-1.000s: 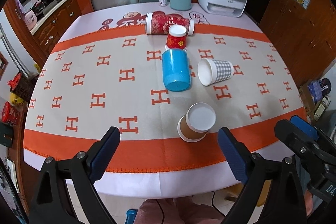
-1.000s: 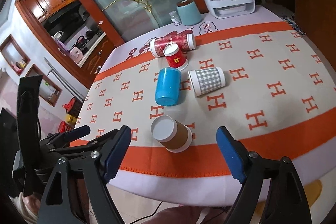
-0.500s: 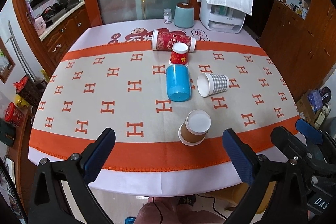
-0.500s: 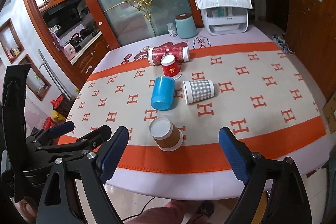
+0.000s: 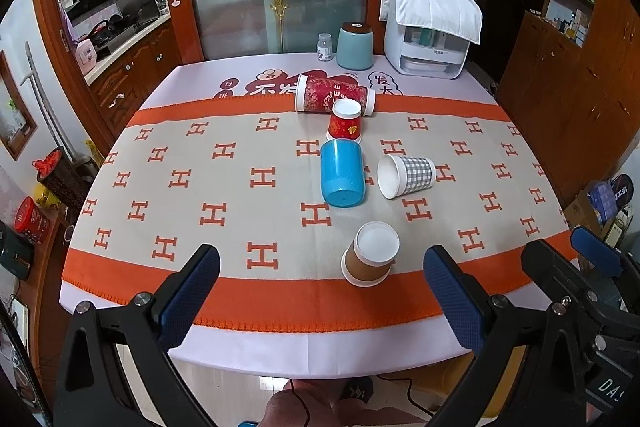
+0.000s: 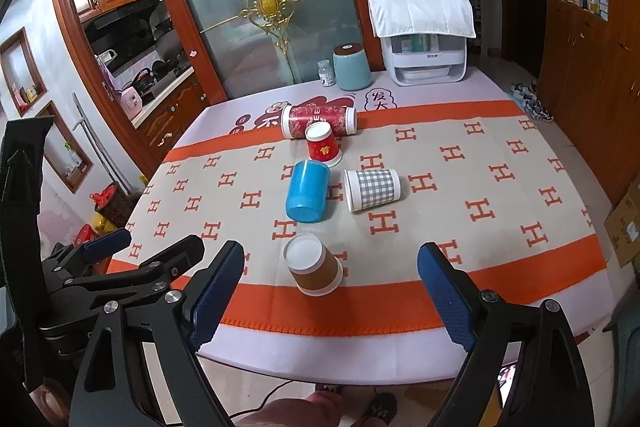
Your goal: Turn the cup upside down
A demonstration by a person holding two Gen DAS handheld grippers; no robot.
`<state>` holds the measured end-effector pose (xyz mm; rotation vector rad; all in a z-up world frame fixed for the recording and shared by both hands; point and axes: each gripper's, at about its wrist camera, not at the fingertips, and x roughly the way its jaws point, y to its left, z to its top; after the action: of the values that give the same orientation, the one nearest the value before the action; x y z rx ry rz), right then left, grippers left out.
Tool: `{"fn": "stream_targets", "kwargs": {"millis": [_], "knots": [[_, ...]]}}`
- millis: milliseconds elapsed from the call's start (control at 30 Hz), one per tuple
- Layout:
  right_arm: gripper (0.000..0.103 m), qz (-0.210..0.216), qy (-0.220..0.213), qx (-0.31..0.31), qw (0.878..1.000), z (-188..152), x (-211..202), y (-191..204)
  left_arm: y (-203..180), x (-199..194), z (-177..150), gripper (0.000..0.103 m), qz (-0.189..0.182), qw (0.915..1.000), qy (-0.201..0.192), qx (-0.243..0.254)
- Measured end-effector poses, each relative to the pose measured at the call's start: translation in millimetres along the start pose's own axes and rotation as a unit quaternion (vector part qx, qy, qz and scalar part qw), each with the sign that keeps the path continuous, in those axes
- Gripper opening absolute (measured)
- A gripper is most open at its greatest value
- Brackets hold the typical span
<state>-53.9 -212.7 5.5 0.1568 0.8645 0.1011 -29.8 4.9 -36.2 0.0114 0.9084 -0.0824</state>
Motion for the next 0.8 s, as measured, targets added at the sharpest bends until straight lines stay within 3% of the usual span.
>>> {"fn": "stream_targets", "kwargs": {"millis": [800], "knots": [[0.09,-0.011,-0.016,-0.011,1.0,10,-13,3,-6,-4,4,0.101,0.013,0.9999,-0.004,-0.005]]}}
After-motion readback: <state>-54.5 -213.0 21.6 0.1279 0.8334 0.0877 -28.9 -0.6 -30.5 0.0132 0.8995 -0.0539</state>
